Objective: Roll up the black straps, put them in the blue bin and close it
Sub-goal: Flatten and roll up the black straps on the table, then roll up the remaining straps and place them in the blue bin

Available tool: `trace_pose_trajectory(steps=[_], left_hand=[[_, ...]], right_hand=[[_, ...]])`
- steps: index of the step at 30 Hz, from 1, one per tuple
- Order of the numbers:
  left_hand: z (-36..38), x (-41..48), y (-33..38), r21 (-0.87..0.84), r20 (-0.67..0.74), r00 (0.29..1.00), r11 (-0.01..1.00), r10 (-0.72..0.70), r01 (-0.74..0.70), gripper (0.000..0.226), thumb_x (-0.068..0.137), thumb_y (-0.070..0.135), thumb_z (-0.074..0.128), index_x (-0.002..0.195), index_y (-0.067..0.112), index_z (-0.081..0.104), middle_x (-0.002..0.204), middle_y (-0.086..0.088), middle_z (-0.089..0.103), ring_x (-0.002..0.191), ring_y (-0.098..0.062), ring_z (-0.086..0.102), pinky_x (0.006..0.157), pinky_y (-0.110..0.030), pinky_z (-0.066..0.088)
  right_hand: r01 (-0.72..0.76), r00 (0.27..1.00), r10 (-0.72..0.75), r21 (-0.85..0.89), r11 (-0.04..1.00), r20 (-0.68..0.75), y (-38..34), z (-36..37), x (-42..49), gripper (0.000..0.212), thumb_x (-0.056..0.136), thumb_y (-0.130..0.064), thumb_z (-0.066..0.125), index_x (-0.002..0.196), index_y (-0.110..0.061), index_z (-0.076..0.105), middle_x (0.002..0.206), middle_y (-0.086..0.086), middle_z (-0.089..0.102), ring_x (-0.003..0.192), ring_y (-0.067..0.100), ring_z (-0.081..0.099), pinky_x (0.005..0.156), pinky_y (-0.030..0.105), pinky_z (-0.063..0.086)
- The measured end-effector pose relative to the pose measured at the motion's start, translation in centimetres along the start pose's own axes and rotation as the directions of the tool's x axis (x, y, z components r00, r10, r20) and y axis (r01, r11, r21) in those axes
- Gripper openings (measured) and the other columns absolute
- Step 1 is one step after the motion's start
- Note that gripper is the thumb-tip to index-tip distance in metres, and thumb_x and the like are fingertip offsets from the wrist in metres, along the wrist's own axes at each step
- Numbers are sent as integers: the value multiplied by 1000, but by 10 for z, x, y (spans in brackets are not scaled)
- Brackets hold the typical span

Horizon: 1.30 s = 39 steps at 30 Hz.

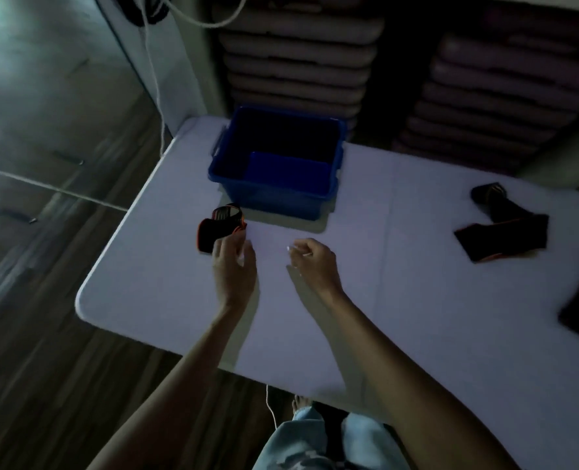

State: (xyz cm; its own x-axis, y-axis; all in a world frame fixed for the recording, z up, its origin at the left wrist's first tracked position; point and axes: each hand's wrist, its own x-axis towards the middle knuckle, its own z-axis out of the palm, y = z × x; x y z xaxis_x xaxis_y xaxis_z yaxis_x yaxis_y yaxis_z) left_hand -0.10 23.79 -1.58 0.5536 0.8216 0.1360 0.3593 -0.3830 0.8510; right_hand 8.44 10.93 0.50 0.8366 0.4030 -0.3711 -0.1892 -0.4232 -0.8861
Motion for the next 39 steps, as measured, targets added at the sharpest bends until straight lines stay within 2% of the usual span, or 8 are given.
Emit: trace_pose_trajectory(steps=[7,14,17,20,26,33,36,39], left_hand=[[125,-72,75,-72,513,858,995,-17,63,13,86,14,58,87,24,67,78,5,67,69,-9,64,62,-18,50],[220,-102,156,-112,705,709,984,-20,139,13,87,15,56,89,19,68,79,2,68,61,-8,59,52,-11,43],[260,-95,182,-39,722,691,995,-36,92,18,87,18,53,94,19,70,90,1,69,78,-13,62,64,-19,43],[306,-77,202,50,703,709,999,-48,18,20,86,30,54,94,22,70,97,0,72,90,-16,64,72,-23,44],[387,-42,239,338,662,725,939,-189,-65,53,78,61,55,113,21,59,117,3,65,115,-22,55,94,-36,42],[421,-41,239,293,626,740,954,-245,67,21,74,25,64,94,19,66,107,-4,68,102,-26,63,77,-31,48],[423,-41,237,215,603,787,977,-128,-6,13,78,12,47,68,13,56,87,-13,68,79,-25,60,51,-19,32],[418,-40,241,91,565,822,995,-76,29,24,82,8,43,82,9,68,87,-7,69,76,-14,53,56,-16,30]], right_hand=[[-98,907,205,289,952,-369,62,-154,-56,9,86,-12,60,86,-11,70,78,11,69,65,16,64,57,24,53],[-114,820,303,381,917,-485,109,-257,-54,12,79,-15,60,81,-21,70,78,10,68,67,19,62,61,31,50],[-123,799,271,296,947,-536,110,-296,-23,8,80,-22,61,76,-23,68,74,9,69,64,19,62,58,30,48],[-140,796,71,-69,988,-601,102,-342,27,10,85,-26,60,81,-25,69,76,-3,70,76,18,65,70,31,48],[-145,856,-247,-670,729,-454,78,-408,145,23,88,-36,57,104,-24,69,103,-3,73,104,23,60,87,38,33],[-97,992,-12,-835,542,-123,84,-420,209,33,88,-33,58,120,-26,64,125,6,56,119,28,51,96,43,33],[-134,980,-14,-720,681,-196,87,-426,213,22,86,-29,60,105,-25,71,120,1,65,115,24,55,98,41,36],[-128,967,-7,-510,851,-254,88,-435,209,11,78,-31,70,85,-25,74,98,-2,72,98,20,64,90,37,47]])
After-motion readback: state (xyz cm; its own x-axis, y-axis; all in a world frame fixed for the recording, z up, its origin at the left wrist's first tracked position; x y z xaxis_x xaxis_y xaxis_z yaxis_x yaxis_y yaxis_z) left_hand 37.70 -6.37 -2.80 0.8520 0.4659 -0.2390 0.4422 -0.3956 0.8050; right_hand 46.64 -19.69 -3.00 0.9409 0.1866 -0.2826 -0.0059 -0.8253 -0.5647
